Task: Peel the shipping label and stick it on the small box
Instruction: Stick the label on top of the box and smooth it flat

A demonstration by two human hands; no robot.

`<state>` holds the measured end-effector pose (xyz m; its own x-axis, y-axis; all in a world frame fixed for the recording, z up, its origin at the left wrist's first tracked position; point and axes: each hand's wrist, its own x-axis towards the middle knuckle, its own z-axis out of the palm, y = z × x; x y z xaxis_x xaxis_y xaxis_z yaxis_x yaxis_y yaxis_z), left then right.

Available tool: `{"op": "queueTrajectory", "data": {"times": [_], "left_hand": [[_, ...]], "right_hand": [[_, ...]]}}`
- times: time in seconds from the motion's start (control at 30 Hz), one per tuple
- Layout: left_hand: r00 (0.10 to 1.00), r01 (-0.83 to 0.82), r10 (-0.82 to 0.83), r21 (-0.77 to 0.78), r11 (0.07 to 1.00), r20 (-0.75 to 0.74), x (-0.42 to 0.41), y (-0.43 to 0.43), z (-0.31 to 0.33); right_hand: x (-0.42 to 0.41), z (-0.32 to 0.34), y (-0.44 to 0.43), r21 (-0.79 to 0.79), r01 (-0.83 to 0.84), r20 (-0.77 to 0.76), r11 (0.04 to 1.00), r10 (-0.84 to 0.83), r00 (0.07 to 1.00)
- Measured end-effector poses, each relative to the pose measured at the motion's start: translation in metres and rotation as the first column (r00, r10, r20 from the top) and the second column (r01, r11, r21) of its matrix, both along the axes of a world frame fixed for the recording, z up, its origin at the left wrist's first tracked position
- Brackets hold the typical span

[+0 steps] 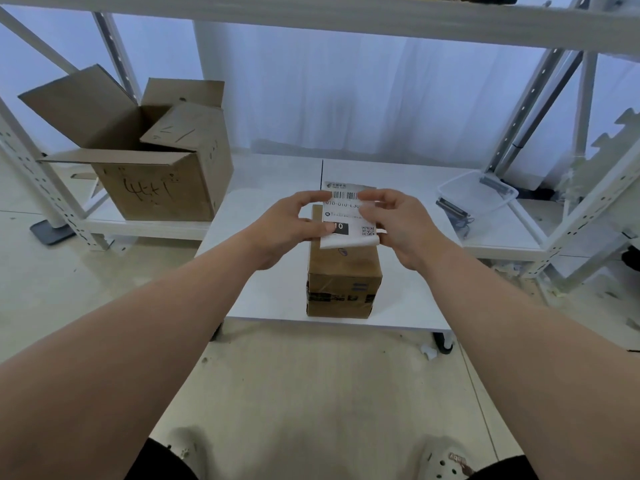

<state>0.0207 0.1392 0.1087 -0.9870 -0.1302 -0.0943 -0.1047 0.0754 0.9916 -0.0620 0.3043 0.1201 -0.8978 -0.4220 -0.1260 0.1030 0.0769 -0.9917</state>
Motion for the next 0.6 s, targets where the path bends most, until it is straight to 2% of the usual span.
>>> {"op": "queueTrajectory", "data": {"times": [0.13,0.2,0.33,0.4,0.6], "left_hand": [[1.000,0.005,-0.002,-0.158,0.987,0.020,-0.005,0.001,-0.008],[0.999,-0.049,0.049,-0.222,0.974,-0.006,-0.010,0.000,-0.009],[0.975,-0.214,0.218,-0.369,0.904,-0.033,-0.022,-0.011,-0.017],[0.966,-0.247,0.252,-0.448,0.859,-0.048,-0.028,-0.015,-0.023],[0.983,-0.024,0.116,-0.521,0.853,0.145,-0.044,-0.016,-0.041]], "right_hand": [[-0.005,-0.010,-0.006,0.051,0.057,-0.021,0.997,-0.056,0.998],[-0.009,-0.015,-0.008,0.048,0.087,-0.014,0.995,-0.087,0.996],[-0.022,-0.023,-0.004,0.007,0.126,0.082,0.992,-0.126,0.989],[-0.027,-0.025,0.000,-0.019,0.117,0.140,0.993,-0.113,0.984],[-0.028,-0.029,0.008,0.054,0.006,0.176,0.999,-0.015,0.984]]}}
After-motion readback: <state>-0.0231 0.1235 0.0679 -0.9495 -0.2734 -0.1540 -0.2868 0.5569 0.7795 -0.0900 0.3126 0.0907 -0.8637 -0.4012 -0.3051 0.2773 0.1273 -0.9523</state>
